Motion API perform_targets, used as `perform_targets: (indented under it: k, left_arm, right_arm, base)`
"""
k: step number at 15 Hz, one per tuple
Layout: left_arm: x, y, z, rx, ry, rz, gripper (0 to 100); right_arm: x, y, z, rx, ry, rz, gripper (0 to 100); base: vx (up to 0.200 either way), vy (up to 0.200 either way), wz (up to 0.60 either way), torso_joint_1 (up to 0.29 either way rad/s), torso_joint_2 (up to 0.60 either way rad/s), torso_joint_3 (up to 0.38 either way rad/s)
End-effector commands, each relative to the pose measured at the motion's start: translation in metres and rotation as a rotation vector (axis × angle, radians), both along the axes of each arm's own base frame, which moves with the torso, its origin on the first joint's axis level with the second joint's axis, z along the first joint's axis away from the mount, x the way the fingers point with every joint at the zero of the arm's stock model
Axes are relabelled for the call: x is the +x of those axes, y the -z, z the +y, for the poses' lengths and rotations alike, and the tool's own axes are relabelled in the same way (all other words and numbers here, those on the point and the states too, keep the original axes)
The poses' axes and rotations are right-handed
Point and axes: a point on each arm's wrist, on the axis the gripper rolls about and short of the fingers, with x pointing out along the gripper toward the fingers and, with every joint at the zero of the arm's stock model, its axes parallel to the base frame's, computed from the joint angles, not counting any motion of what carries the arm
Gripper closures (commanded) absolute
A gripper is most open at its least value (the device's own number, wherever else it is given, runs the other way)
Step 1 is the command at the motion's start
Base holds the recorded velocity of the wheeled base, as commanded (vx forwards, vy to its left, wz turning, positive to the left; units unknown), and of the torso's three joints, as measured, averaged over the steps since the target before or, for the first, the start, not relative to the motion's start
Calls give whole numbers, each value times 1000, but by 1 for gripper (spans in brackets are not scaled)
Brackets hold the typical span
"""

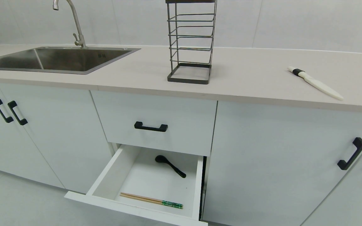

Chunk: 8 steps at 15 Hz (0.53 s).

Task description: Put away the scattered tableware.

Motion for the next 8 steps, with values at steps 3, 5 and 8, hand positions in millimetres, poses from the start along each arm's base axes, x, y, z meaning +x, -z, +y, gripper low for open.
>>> perform_targets:
  k: [3, 5, 8]
  left_arm:
    - [-27, -91, -1, -27, 3, -373, 0]
    - [-20, -96, 2, -119, 96, -249, 0]
    - [6, -91, 1, -139, 160, 3, 0]
  right_arm:
    - [0, 0, 0, 3, 7, 1, 0]
    - [0, 0, 0, 3, 4, 1, 0]
    - [0, 0, 0, 2, 4, -1, 0]
  base:
    - [0, 0, 0, 0, 0, 0]
    - [0, 0, 0, 0, 0, 0]
    - [0, 0, 0, 0, 0, 0]
